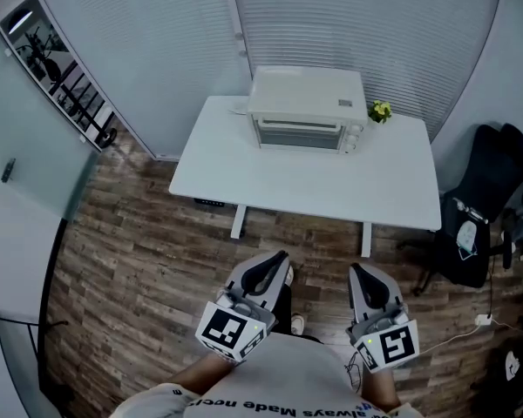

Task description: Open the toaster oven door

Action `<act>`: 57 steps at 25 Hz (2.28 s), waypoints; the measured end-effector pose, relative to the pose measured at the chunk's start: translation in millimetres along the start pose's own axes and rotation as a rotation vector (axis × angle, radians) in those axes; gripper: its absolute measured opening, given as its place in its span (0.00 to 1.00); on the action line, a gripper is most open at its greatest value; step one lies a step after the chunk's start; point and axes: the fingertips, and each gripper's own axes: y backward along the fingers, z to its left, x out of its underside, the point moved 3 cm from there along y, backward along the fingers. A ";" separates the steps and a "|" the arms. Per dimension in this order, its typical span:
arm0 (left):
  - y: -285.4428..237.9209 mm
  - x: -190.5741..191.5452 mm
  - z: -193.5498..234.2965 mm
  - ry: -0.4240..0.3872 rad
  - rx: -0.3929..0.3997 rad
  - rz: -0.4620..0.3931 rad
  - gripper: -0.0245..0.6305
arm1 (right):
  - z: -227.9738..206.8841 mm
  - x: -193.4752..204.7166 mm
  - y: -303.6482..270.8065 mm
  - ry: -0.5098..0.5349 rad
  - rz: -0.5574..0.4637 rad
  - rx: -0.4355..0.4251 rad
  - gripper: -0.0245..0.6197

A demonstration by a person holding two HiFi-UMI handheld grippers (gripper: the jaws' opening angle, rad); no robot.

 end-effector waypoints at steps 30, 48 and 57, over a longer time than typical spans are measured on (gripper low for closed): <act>-137.6 -24.4 157.8 0.024 0.010 0.006 0.08 | -83.8 -29.3 -192.5 0.013 0.036 -0.004 0.05; -195.4 -30.2 239.0 0.042 0.010 0.007 0.08 | -110.8 -46.8 -288.8 0.040 0.047 -0.011 0.05; -216.1 -28.8 250.2 0.020 0.020 0.034 0.08 | -123.7 -47.5 -302.6 0.035 0.031 0.008 0.05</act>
